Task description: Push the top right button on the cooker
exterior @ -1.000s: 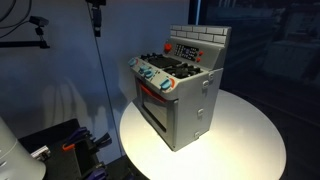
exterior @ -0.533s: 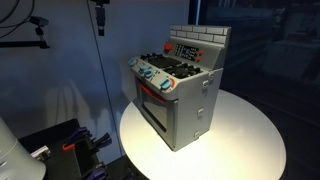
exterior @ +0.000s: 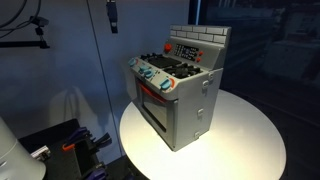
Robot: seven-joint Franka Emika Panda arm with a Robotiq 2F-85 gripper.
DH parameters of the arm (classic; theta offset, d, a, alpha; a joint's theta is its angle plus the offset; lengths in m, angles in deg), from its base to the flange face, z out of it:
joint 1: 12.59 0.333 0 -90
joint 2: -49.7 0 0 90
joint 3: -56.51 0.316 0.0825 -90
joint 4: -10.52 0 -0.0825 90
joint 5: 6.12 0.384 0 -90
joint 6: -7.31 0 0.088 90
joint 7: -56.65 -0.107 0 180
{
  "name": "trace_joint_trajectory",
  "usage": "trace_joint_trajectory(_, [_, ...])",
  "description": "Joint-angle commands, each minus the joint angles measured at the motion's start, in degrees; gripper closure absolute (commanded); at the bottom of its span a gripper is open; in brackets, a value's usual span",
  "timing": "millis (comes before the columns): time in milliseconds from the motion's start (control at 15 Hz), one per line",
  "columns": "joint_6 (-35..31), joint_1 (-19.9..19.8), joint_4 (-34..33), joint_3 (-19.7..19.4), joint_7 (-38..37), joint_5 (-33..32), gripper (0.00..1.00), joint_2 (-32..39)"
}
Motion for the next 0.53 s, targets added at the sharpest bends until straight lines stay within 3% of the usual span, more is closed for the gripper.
trace_joint_trajectory(0, [-3.54, -1.09, 0.94, -0.46, -1.99, -3.97, 0.00, -2.02])
trace_joint_trajectory(467, [-13.77, -3.45, 5.87, -1.59, -5.63, -8.34, 0.00, -5.65])
